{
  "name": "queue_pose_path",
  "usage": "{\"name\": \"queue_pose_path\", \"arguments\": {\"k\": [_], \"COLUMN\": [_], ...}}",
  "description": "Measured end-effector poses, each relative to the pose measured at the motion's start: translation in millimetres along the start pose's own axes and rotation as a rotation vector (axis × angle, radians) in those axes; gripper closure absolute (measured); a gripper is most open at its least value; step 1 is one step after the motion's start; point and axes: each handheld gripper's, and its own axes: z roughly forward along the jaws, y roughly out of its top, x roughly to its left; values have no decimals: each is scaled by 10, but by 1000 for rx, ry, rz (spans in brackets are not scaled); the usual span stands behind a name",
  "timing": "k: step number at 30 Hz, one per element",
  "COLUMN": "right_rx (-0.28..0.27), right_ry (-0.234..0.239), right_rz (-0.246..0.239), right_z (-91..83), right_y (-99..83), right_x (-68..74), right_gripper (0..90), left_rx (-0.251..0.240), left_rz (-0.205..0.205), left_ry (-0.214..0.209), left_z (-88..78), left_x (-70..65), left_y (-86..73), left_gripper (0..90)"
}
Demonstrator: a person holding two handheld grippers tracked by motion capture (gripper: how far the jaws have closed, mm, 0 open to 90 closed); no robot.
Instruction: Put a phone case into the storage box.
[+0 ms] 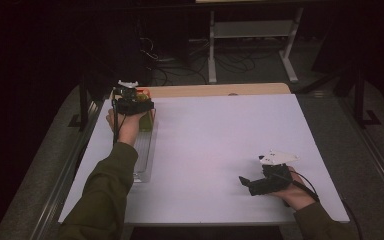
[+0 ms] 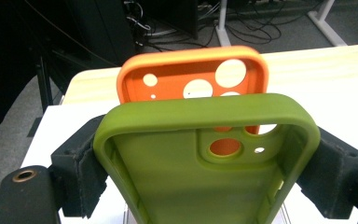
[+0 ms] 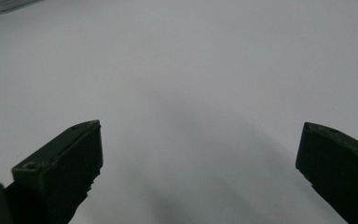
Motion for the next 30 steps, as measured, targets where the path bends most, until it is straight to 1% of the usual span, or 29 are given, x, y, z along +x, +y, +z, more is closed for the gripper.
{"name": "queue_pose_path", "arguments": {"k": [1, 2, 3, 6, 12, 16, 17, 19, 21, 22, 23, 24, 27, 28, 30], "right_rx": [-3, -2, -3, 4, 1, 2, 1, 1, -2, 1, 0, 1, 0, 0, 2], "right_ry": [-2, -1, -1, 3, -1, 0, 0, 0, 0, 1, 0, 0, 0, 0, 0], "right_rz": [-5, -4, -1, 13, 2, 7, 8, 4, -3, 5, 7, 7, 7, 8, 9], "right_z": [1, 1, 2, 1, -1, -1, 0, 0, 1, 0, 1, 1, 0, 0, 0], "right_y": [1, 1, 1, 0, -1, -1, -1, -1, -1, -1, -1, -2, -4, -4, -5], "right_x": [-3, -3, -1, 7, 2, 4, 5, 3, -2, 4, 4, 4, 3, 2, 0], "right_gripper": [0, 0, 0, 0, 0, 0, 0, 0, 0, 0, 0, 0, 0, 0, 0], "left_rx": [1, 1, -4, -14, -28, -31, -28, -22, -25, -31, -30, -39, -47, -47, -51], "left_rz": [-4, 0, 5, -8, 0, -4, -10, -3, -8, -5, -2, -12, -22, -16, -17], "left_ry": [1, 0, 7, 10, 11, -7, -10, -16, -26, -34, -36, -39, -49, -50, -57], "left_z": [14, 22, 26, 48, 88, 114, 120, 132, 134, 127, 119, 116, 78, 61, 27], "left_x": [0, 5, 6, -20, -17, 0, 3, 21, 23, 29, 32, 33, 62, 72, 80], "left_y": [-9, -13, -14, -15, -18, -24, -26, -28, -29, -26, -23, -21, -7, -2, 6], "left_gripper": [140, 139, 139, 137, 131, 115, 93, 55, 25, 13, 8, 6, 0, 0, 0]}}
